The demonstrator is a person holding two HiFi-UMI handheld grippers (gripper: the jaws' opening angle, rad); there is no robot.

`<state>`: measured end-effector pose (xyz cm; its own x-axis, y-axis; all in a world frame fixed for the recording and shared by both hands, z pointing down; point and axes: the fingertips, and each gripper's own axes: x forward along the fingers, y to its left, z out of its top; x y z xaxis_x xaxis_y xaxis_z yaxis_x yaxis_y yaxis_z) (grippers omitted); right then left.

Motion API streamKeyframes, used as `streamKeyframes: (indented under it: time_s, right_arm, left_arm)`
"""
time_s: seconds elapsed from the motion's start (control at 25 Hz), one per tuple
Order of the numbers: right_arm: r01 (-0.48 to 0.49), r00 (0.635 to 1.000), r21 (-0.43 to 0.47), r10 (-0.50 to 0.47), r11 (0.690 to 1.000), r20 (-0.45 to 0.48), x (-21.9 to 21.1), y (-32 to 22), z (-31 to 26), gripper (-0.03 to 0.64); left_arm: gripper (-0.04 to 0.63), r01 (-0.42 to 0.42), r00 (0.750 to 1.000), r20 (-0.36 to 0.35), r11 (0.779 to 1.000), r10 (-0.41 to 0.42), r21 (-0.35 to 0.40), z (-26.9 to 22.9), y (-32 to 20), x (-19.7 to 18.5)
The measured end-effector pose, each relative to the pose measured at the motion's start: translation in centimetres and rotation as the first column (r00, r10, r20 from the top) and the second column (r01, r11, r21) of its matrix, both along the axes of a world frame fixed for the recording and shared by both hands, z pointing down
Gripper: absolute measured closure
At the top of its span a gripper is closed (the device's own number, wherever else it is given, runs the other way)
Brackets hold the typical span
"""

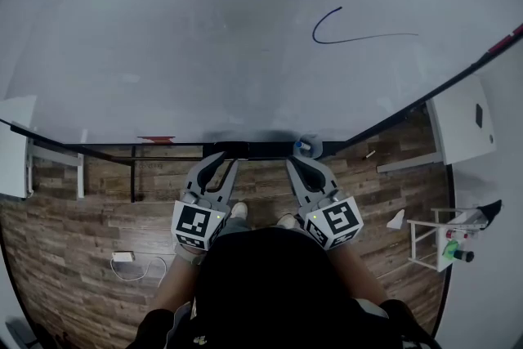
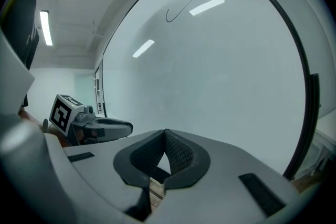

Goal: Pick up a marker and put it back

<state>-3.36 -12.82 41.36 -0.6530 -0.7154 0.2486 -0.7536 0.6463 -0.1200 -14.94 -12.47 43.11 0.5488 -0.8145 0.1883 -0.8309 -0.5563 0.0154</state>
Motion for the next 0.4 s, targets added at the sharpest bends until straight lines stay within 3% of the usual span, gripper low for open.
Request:
streamKeyframes:
  time_s: [0.4]
  right_arm:
    - [-0.031, 0.999, 0.006, 0.031, 1.0, -0.01, -0.06, -0.29, -0.09, 0.589]
  left_arm:
    - [0.505, -0.046, 0.999, -0.015, 0.999, 0.046, -0.005, 0.1, -0.52, 0.54]
